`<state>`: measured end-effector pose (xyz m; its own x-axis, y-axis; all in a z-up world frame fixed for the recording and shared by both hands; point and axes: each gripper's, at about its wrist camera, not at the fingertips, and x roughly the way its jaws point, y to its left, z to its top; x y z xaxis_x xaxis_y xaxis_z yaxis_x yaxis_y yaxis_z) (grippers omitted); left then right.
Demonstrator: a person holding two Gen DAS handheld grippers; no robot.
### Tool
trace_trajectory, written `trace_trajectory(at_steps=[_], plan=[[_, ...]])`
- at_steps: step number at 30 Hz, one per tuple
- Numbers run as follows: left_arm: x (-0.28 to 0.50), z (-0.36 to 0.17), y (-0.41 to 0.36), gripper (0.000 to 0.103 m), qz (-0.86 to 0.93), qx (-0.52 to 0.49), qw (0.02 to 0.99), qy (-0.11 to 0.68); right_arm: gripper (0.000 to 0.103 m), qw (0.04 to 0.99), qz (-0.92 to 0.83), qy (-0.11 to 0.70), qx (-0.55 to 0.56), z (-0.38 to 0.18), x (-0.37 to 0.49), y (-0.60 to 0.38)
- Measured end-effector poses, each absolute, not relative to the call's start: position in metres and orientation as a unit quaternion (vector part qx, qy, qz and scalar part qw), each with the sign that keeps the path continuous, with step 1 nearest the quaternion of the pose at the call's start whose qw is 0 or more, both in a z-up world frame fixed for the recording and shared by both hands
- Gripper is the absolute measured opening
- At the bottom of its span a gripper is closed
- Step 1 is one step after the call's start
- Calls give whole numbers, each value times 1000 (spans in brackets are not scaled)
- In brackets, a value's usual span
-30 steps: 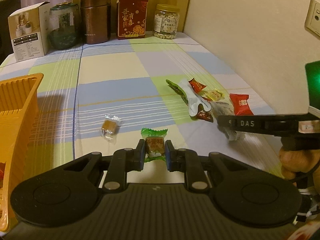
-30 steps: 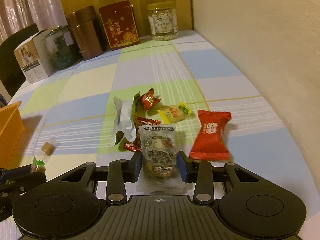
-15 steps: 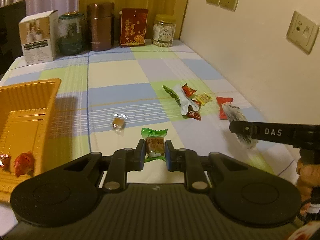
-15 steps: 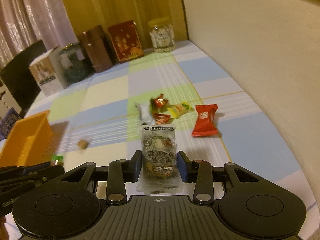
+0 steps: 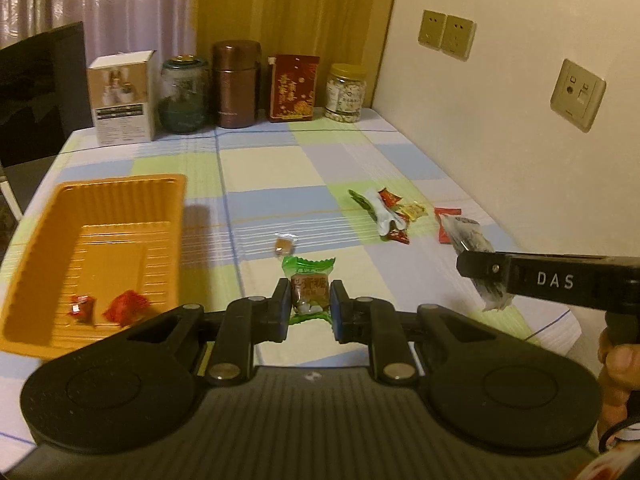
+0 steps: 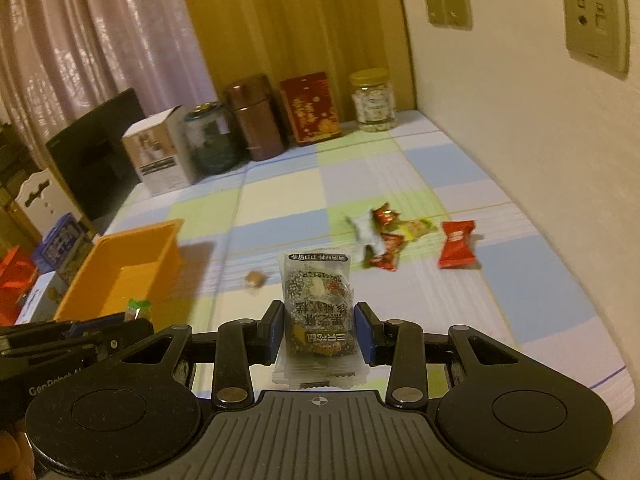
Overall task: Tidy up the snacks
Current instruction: 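Carry the green packet and the clear nut packet over the orange tray with both tools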
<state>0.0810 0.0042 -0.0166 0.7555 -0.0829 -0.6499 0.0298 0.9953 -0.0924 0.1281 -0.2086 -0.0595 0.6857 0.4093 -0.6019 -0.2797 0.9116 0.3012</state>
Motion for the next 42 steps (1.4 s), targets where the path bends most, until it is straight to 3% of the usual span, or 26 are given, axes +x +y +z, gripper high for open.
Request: trace_trajectory(at_steps=[19, 42], plan=[[24, 3, 86, 18, 41, -63, 938, 338, 38, 900, 265, 343, 44, -49, 89, -113], [18, -4, 141, 18, 78, -78, 930, 350, 38, 883, 306, 355, 26, -59, 95, -46]])
